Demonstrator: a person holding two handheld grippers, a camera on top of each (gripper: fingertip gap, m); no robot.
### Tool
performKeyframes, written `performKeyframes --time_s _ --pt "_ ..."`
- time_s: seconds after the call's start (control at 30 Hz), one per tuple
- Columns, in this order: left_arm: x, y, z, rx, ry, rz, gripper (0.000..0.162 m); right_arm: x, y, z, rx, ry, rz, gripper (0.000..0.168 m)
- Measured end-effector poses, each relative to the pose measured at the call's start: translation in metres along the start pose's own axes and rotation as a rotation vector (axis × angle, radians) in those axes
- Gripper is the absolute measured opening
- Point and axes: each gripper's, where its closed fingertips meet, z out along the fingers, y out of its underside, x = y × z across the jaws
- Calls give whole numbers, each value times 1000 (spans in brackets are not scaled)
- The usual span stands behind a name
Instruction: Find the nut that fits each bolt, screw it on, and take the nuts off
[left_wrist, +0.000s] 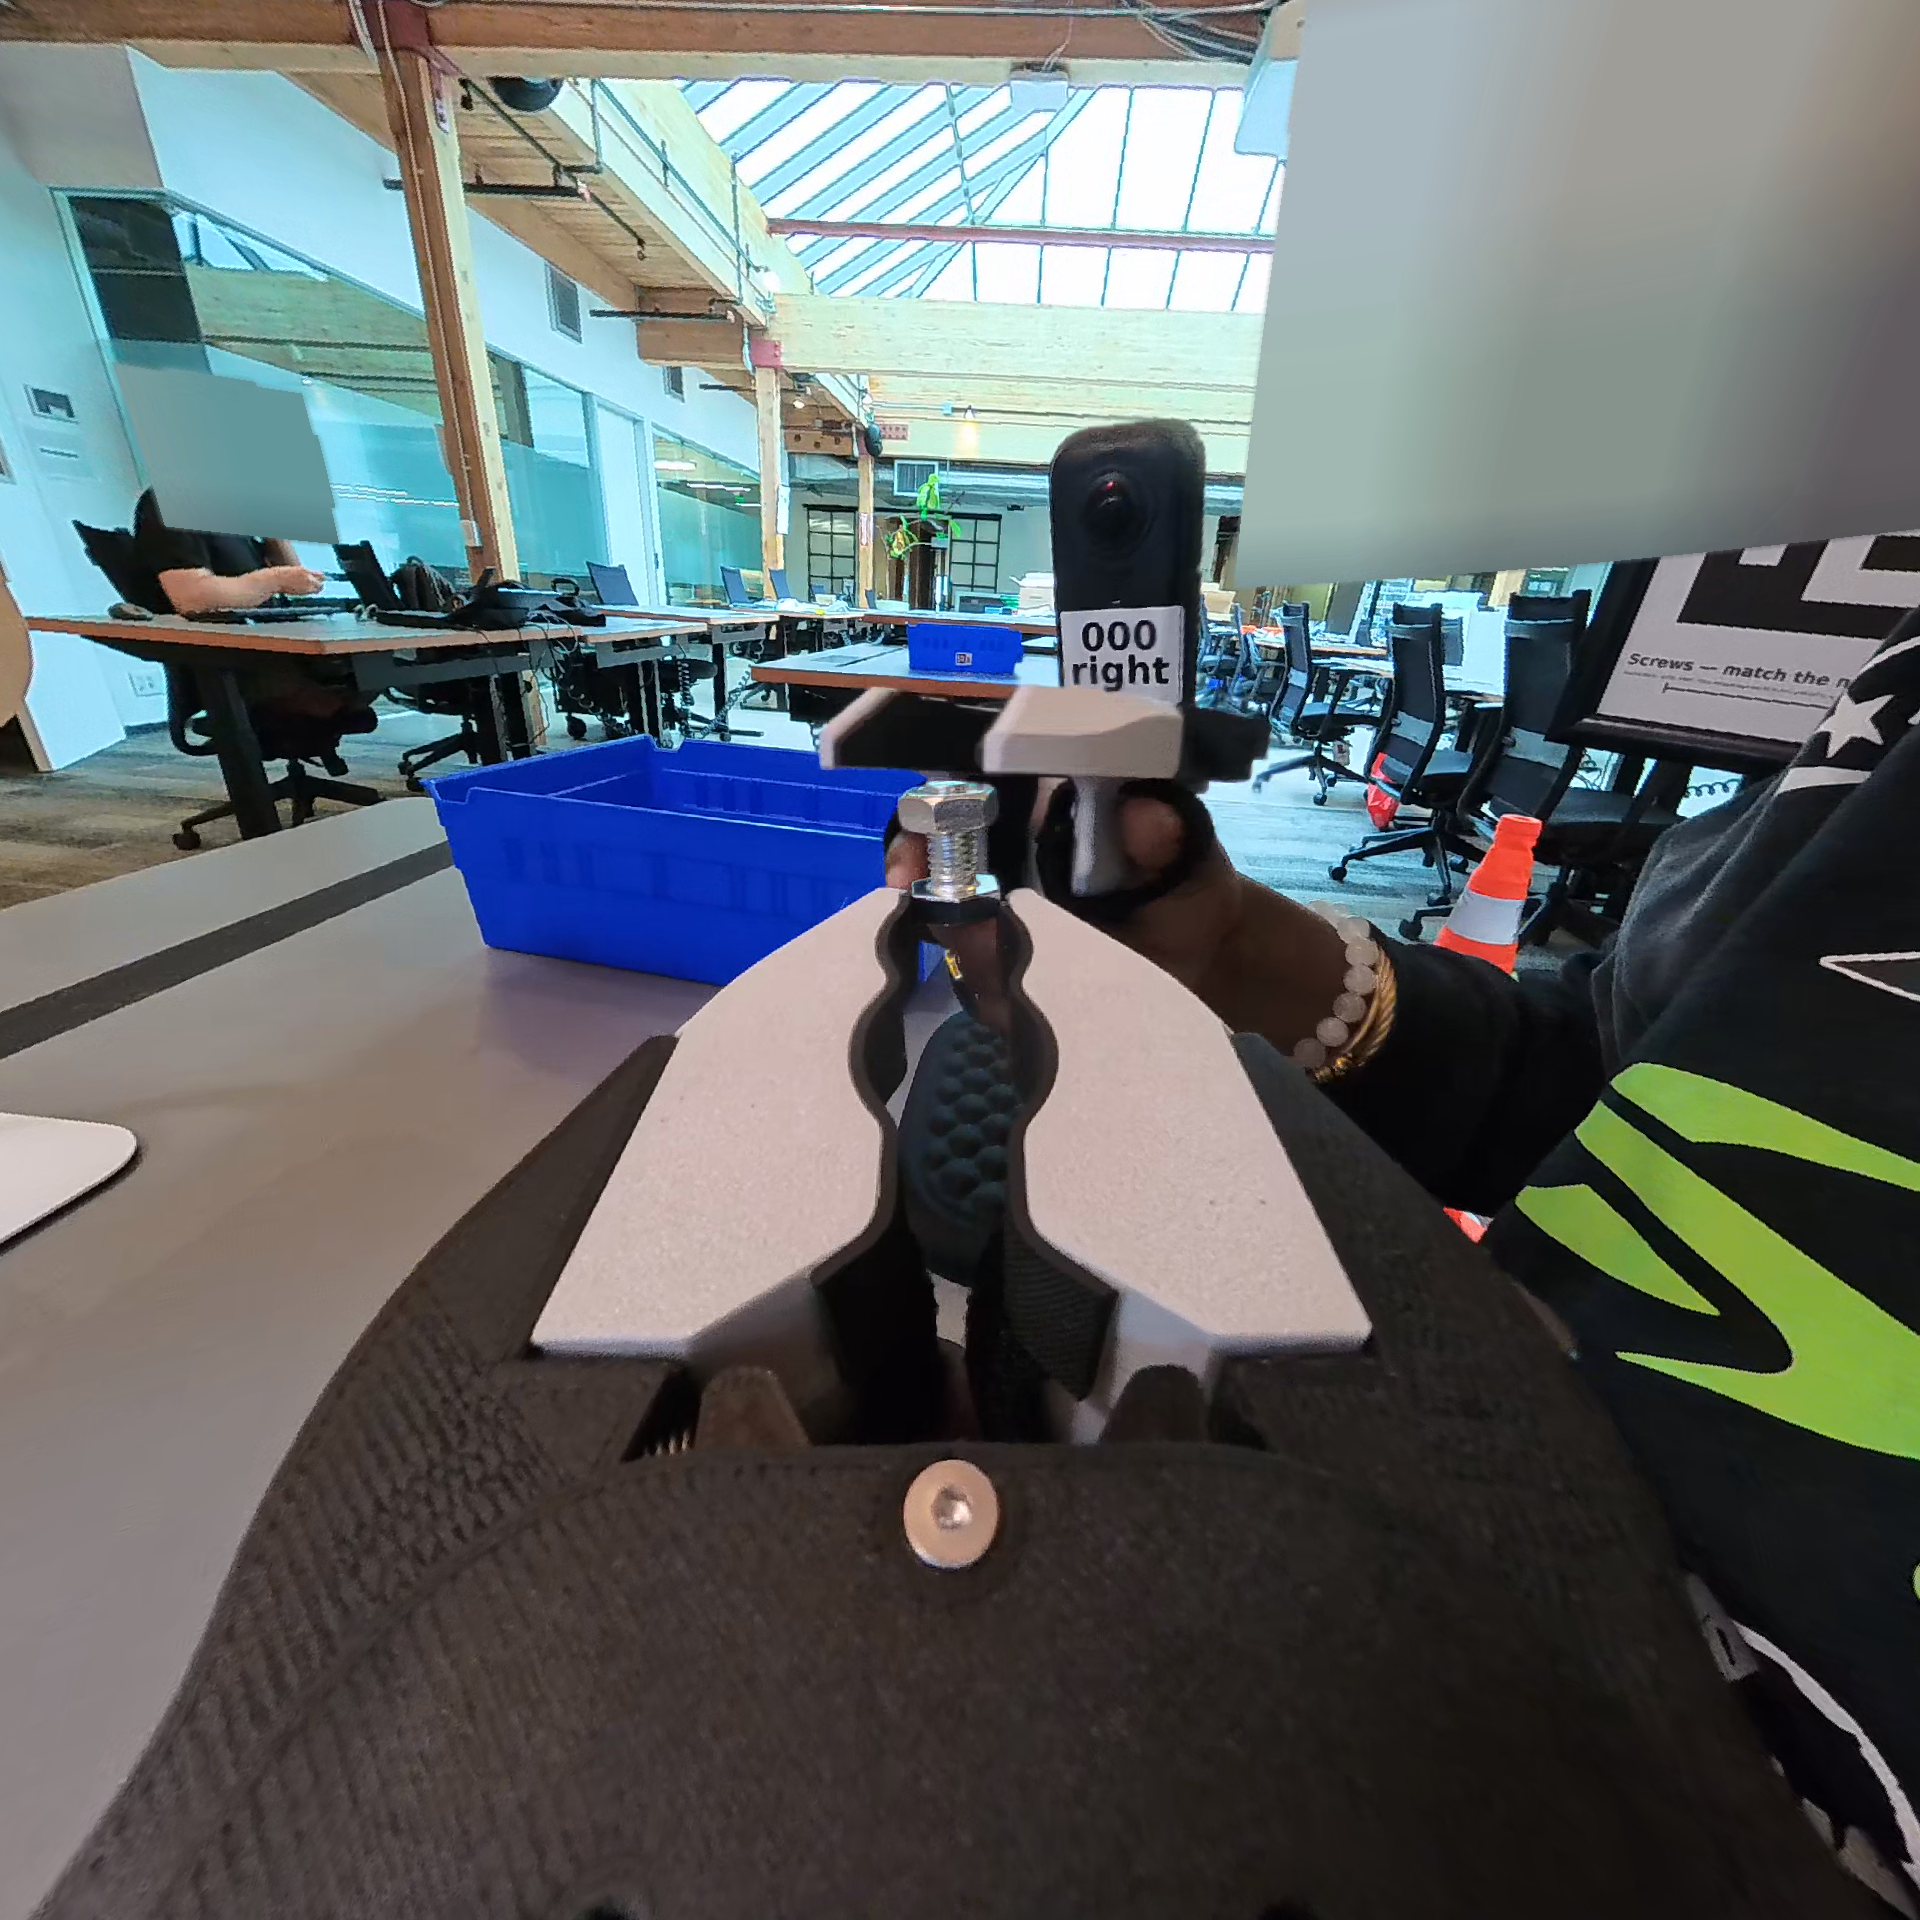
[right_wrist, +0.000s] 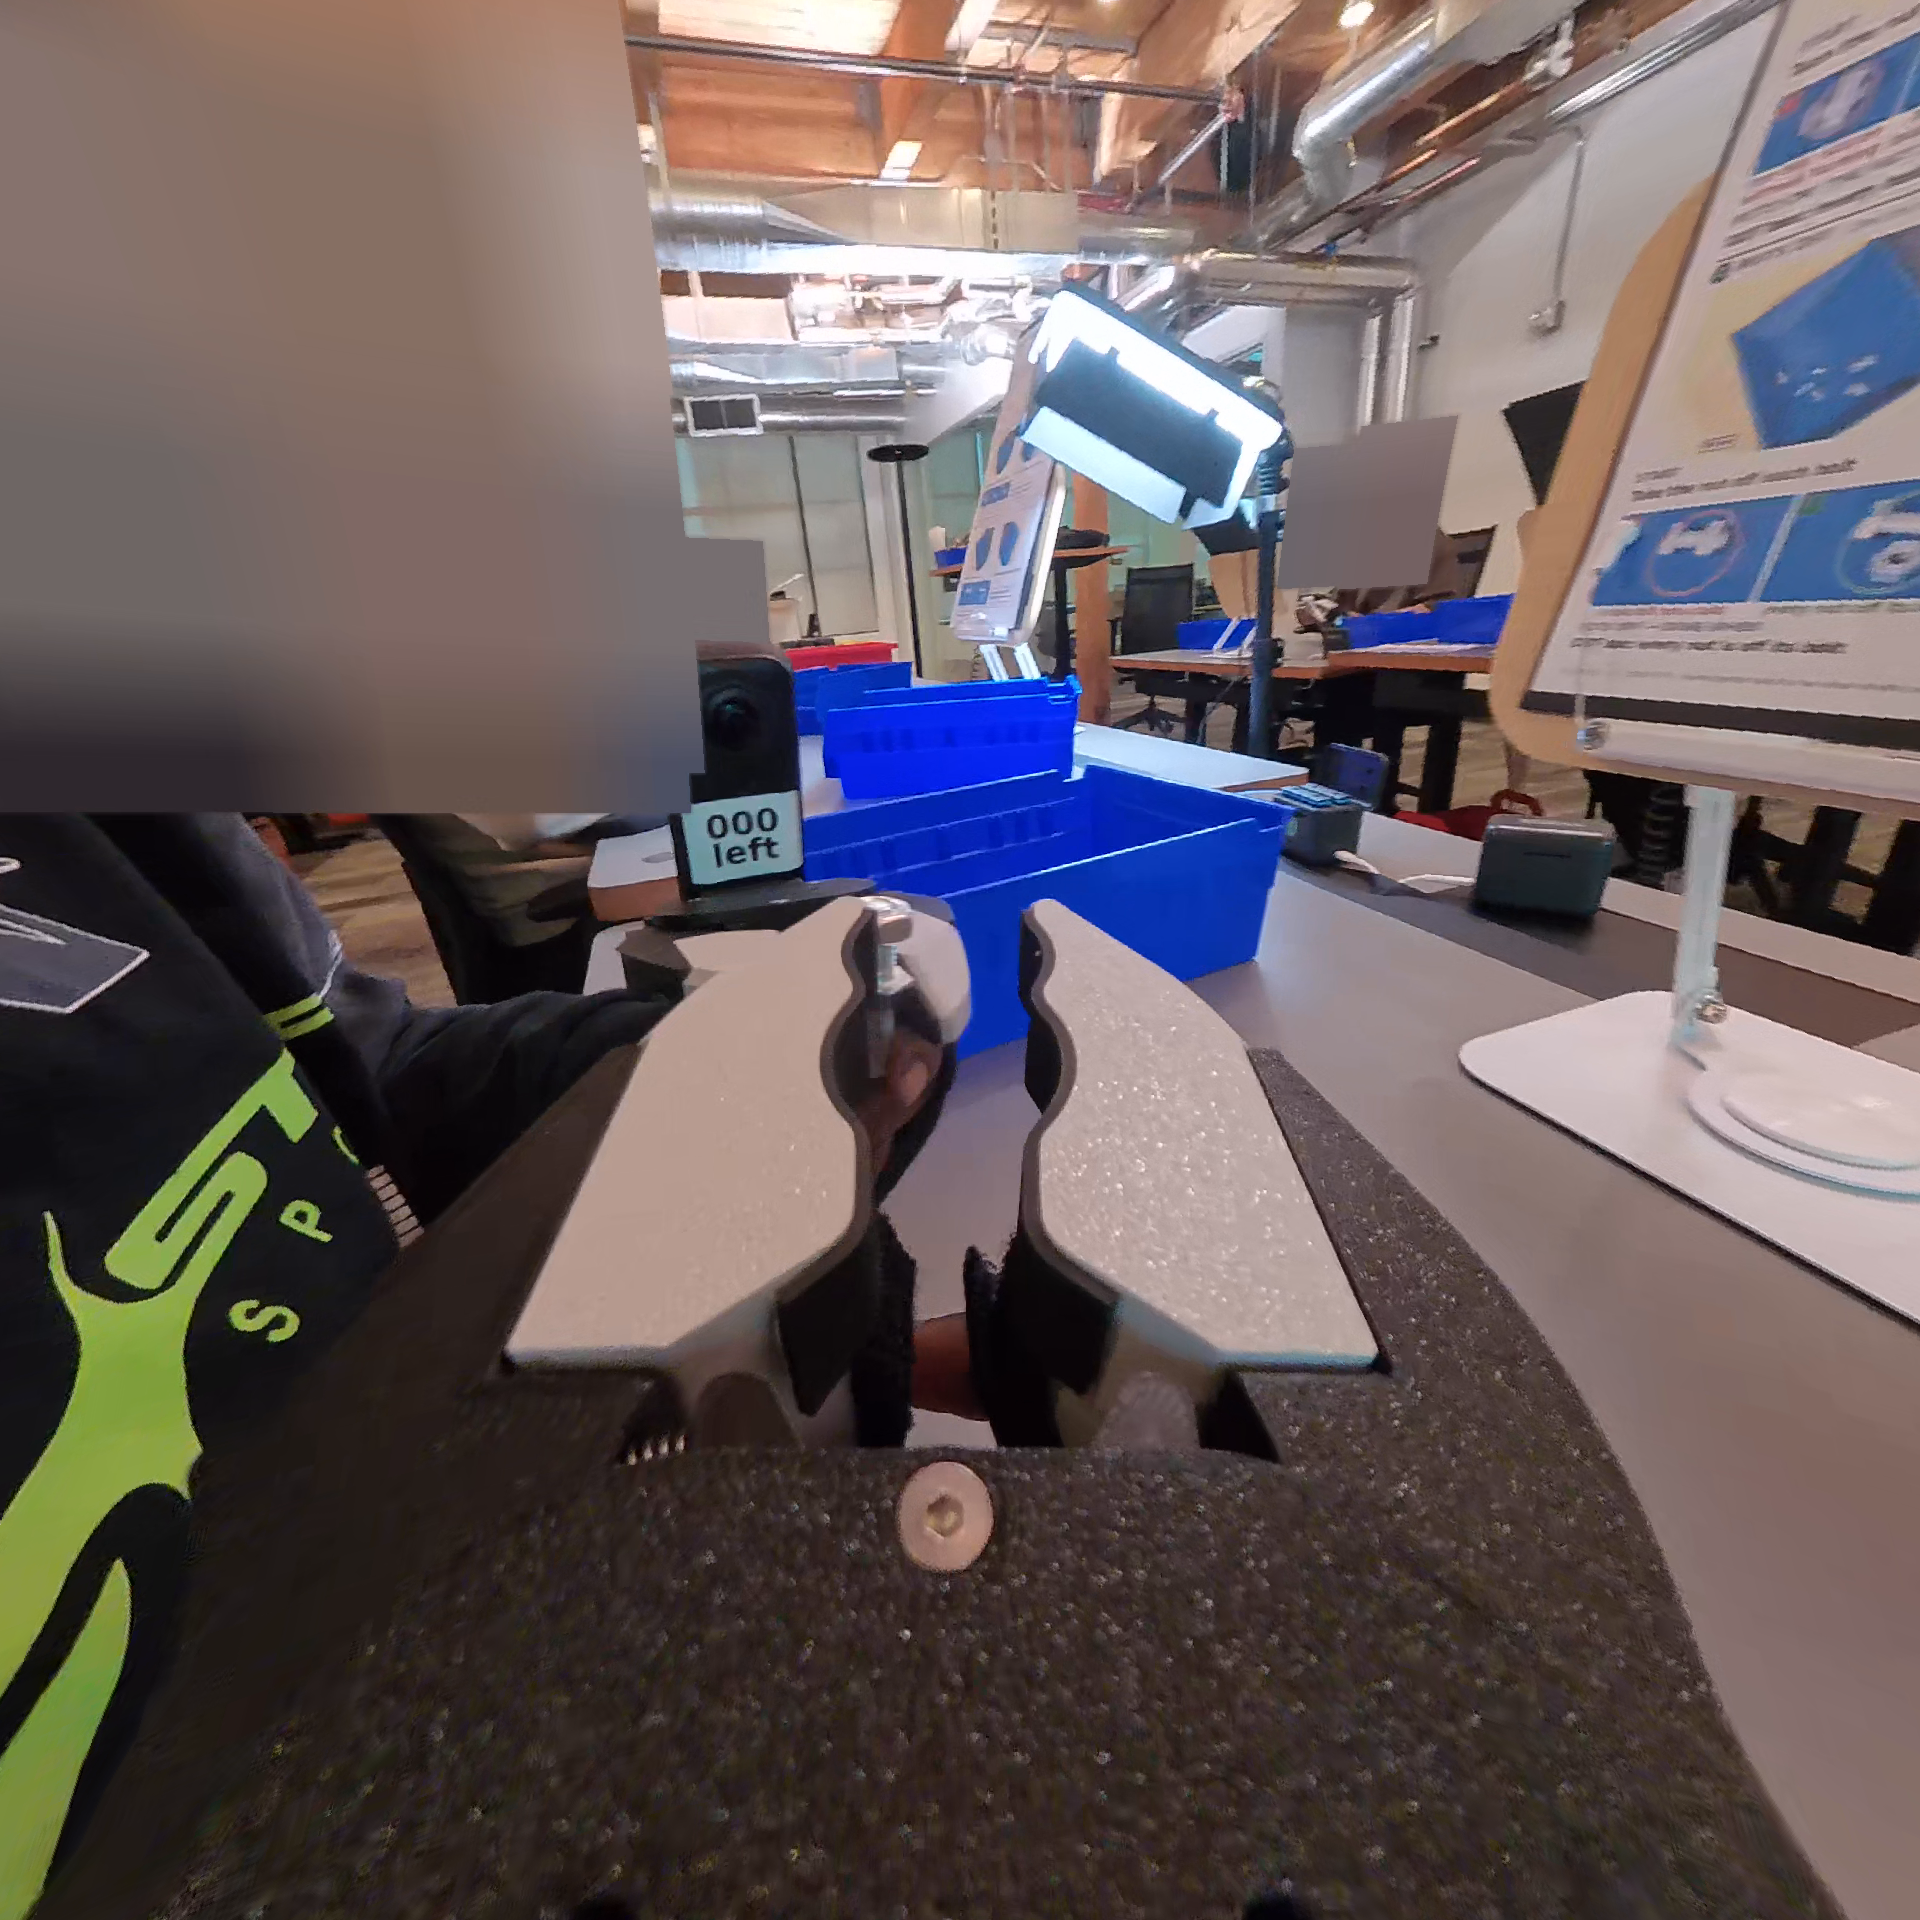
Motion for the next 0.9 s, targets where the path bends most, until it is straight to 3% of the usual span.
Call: performKeyframes --time_s 0.27,0.63,0.9 --pt "0 1 0 -3 -1 7 14 -9 8 24 -42 -44 -12 32" --pt "0 -1 -1 3 -1 4 14 9 -2 -8 4 39 2 28" --pt "-1 1 0 -4 -4 9 14 -10 6 20 -32 -37 -24 32"
